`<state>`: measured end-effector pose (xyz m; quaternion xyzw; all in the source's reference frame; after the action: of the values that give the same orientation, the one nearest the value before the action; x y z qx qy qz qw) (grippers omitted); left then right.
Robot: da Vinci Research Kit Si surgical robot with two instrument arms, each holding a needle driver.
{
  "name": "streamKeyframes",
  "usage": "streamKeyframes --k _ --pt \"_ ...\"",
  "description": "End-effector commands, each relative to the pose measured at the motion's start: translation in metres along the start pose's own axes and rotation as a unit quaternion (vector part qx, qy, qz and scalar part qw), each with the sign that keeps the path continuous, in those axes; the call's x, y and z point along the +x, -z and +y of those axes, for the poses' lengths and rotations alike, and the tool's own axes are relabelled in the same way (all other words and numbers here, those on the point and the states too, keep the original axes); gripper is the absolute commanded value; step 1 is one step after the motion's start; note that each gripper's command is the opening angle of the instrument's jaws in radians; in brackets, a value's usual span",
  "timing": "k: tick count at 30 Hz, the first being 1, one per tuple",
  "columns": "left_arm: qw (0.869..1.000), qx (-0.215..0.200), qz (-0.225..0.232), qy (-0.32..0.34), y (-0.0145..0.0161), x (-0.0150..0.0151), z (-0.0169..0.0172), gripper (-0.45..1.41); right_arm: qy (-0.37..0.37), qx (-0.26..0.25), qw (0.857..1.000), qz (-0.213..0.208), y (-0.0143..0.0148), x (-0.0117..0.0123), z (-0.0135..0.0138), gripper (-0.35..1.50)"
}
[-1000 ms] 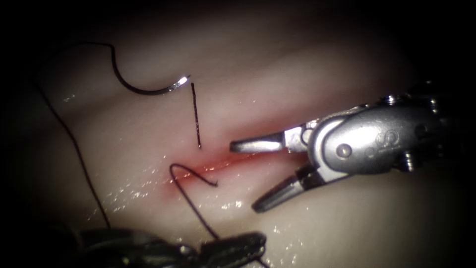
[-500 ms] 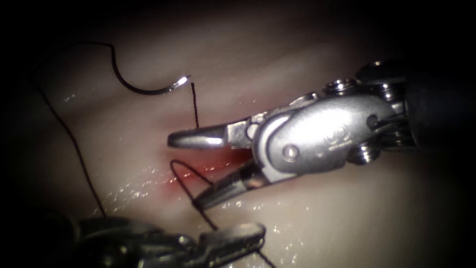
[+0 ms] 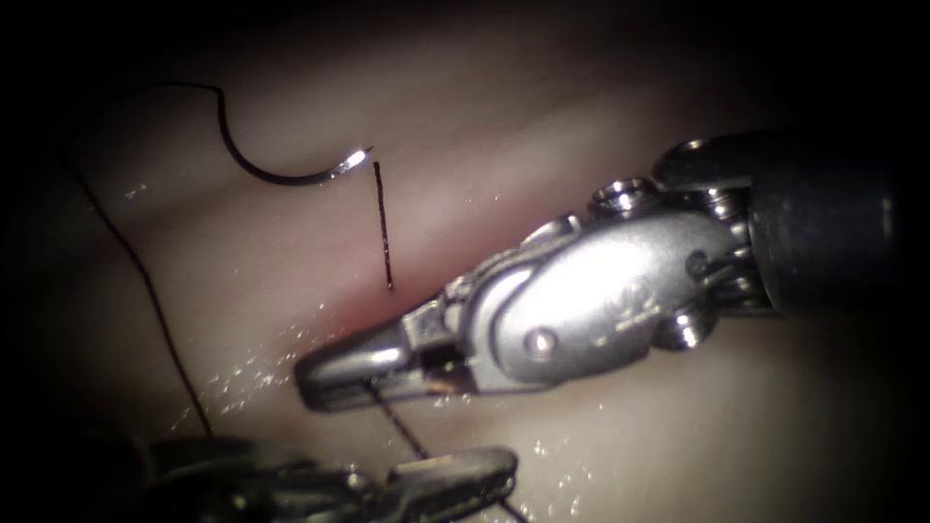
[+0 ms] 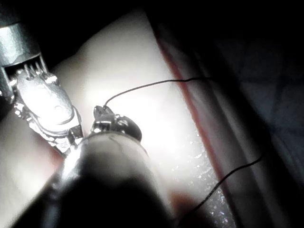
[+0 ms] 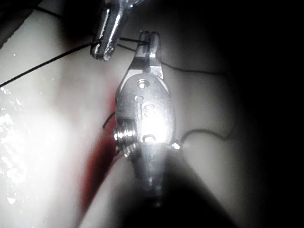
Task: Wound Closure
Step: Use the right tool to grab the suture and let the left tool regrasp a longer length.
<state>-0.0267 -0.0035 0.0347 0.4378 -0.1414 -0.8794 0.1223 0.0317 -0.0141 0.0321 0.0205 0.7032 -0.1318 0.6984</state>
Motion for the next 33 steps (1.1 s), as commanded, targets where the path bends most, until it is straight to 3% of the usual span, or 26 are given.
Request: streamKeyframes --k 1,9,19,20,21,22,23,26,28,33 --pt "1.000 -0.001 0.002 -0.001 -0.0006 -0.0002 0.0003 -0.45 0.000 -0.010 1.000 -0.013 -0.0002 -0.0008 0.0006 -0.35" --pt "1.000 -0.004 -0.004 -0.003 0.0001 -0.0016 0.0002 -0.45 0.002 -0.012 1.000 -0.019 0.0019 -0.0010 0.0005 -0.35" --pt "1.000 0.001 -0.005 -0.004 0.0007 -0.0023 0.0002 -0.42 -0.010 -0.018 0.999 -0.027 0.0019 -0.0016 0.0008 -0.35" --pt "1.000 0.000 -0.005 -0.004 0.0007 -0.0024 0.0002 -0.27 -0.010 -0.021 0.999 -0.030 0.0020 -0.0017 0.0009 -0.35" --pt "1.000 0.000 -0.005 -0.004 0.0008 -0.0024 0.0002 0.05 -0.013 -0.023 0.999 -0.033 0.0020 -0.0018 0.0010 -0.35" --pt "1.000 0.005 -0.005 -0.002 0.0009 -0.0024 0.0000 0.54 -0.020 -0.030 0.998 -0.044 0.0021 -0.0022 0.0013 -0.35" --pt "1.000 0.005 -0.005 -0.002 0.0009 -0.0024 0.0000 0.54 -0.020 -0.030 0.998 -0.044 0.0021 -0.0022 0.0013 -0.35" --pt "0.999 0.044 -0.003 -0.002 0.0006 -0.0020 -0.0002 0.78 -0.045 -0.042 0.996 -0.069 0.0021 -0.0034 0.0025 -0.35" --pt "0.999 0.052 -0.004 -0.009 0.0004 -0.0019 -0.0002 0.81 -0.049 -0.043 0.995 -0.074 0.0021 -0.0038 0.0029 -0.35" --pt "0.996 0.081 -0.012 -0.025 -0.0010 -0.0013 -0.0003 0.69 -0.067 -0.050 0.992 -0.098 0.0021 -0.0060 0.0051 -0.35"
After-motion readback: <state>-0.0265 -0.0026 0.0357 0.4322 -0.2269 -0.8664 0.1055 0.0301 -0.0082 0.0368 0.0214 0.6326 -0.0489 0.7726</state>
